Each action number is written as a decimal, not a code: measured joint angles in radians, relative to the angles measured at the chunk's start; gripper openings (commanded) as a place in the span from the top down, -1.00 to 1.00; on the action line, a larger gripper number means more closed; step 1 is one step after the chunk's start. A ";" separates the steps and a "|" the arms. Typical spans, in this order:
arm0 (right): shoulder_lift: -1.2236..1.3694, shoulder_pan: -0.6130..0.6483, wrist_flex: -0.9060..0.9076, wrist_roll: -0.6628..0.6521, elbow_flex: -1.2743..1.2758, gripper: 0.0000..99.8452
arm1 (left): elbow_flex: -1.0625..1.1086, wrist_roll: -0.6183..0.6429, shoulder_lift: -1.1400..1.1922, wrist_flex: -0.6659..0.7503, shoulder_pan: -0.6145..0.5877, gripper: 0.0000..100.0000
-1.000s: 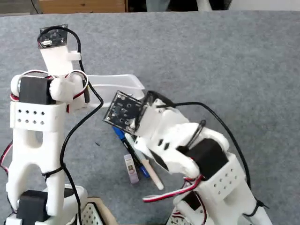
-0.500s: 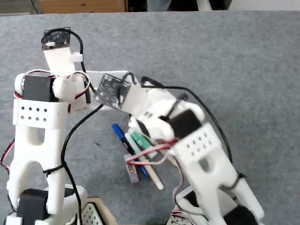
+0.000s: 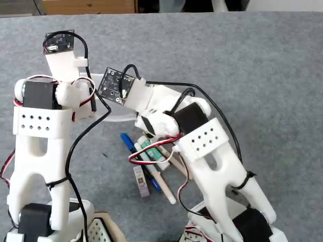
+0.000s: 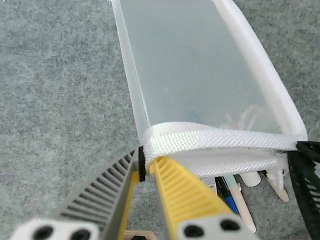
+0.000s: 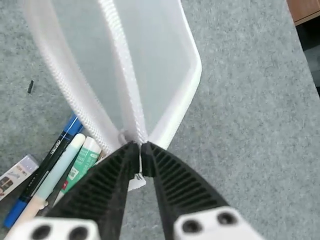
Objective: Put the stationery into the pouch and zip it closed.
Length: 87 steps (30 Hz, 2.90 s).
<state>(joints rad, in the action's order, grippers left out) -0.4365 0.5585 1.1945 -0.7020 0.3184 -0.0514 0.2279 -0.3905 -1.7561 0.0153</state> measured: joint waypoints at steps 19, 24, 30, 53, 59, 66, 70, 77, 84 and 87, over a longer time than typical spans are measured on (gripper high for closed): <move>-0.365 0.003 0.328 0.000 -0.008 0.23 | -0.098 0.025 0.008 0.000 0.106 0.95; -0.368 0.005 0.207 0.048 0.098 0.24 | -0.101 0.031 0.008 0.000 0.107 0.95; -0.330 0.005 0.040 0.068 0.193 0.40 | -0.101 0.031 0.008 0.000 0.083 0.95; -0.201 -0.052 -0.094 0.068 0.147 0.98 | -0.089 0.031 0.008 0.000 0.077 0.94; -0.201 -0.057 0.003 0.068 0.075 0.98 | -0.089 0.060 0.008 0.000 0.078 0.94; -0.201 -0.061 0.037 0.068 0.060 0.98 | -0.089 0.083 0.006 0.000 0.074 0.60; -0.201 -0.064 0.038 0.066 0.058 0.98 | -0.091 0.086 0.006 0.000 0.068 0.60; -0.201 -0.072 0.038 0.066 0.058 0.98 | -0.091 0.087 0.006 0.026 0.064 0.60; -0.201 -0.072 0.049 0.066 0.058 0.98 | -0.089 0.083 0.017 0.086 0.064 0.60; -0.201 -0.072 0.074 0.066 0.041 0.98 | -0.072 0.083 0.046 0.097 0.064 0.60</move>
<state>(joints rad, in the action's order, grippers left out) -0.6375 0.4864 1.2681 -0.6360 0.3598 -0.1235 0.3107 -0.3445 -1.6594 0.0798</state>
